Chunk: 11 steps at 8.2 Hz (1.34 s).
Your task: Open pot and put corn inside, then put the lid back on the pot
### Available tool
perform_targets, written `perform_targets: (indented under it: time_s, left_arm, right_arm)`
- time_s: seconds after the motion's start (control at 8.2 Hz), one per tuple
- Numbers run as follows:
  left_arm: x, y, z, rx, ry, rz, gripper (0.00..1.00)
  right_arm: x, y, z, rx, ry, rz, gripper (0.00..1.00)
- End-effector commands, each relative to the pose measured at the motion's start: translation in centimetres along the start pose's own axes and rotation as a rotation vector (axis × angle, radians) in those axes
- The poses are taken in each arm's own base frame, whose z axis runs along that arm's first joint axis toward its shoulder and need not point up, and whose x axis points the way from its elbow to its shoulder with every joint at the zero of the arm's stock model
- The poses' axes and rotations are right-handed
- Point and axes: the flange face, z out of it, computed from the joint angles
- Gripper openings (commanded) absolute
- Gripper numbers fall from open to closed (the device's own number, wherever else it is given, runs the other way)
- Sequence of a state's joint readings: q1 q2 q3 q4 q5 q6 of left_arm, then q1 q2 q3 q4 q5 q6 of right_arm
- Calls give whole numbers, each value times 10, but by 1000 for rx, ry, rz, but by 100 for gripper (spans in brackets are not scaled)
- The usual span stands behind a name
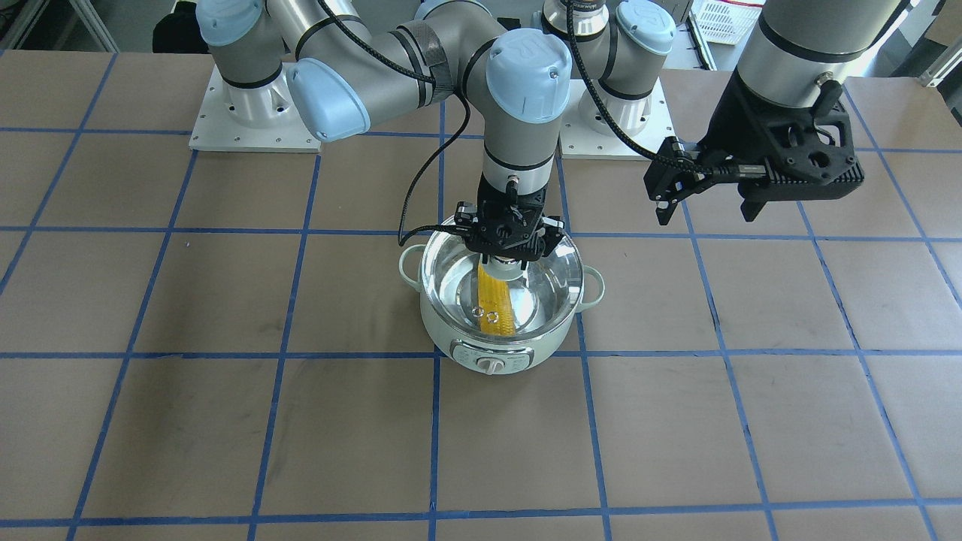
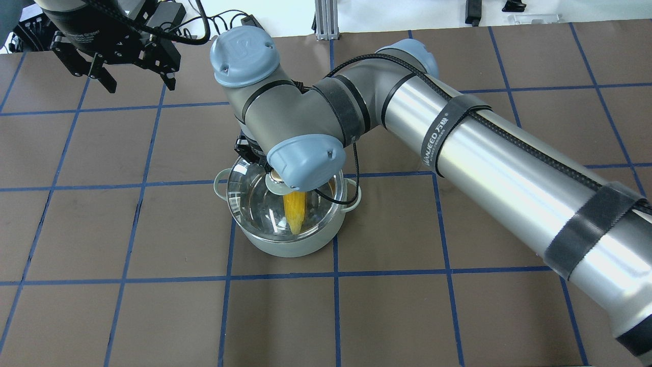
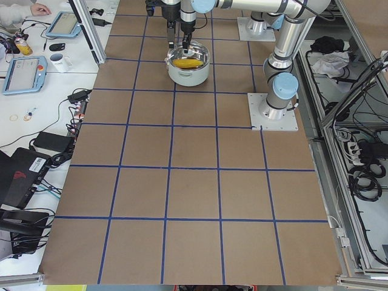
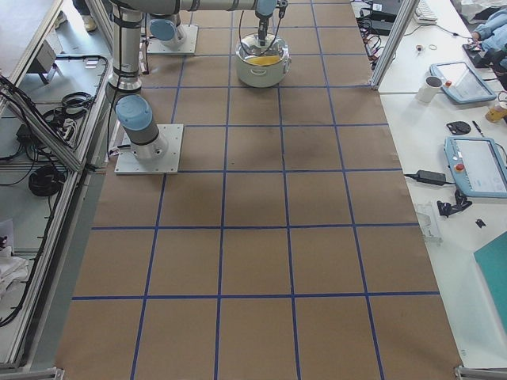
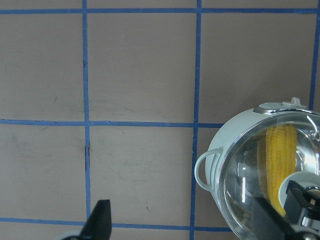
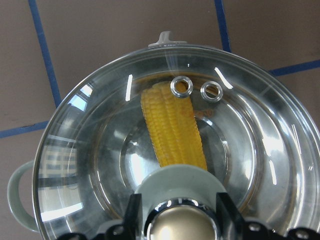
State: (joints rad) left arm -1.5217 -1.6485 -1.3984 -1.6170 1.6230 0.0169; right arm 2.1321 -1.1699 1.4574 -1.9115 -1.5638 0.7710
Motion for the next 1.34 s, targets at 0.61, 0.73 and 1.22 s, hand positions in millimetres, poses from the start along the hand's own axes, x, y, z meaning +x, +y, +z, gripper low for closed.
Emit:
perform_targets:
  time_s: [0.61, 0.73, 1.22]
  left_arm:
    - [0, -1, 1, -3, 0, 0, 100]
    - [0, -1, 1, -3, 0, 0, 100]
    - [0, -3, 3, -4, 0, 0, 100]
  right_arm:
    - [64, -17, -84, 36, -16, -69, 100]
    - [108, -29, -119, 28, -4, -92, 100]
    - [247, -37, -214, 38, 18, -68, 100]
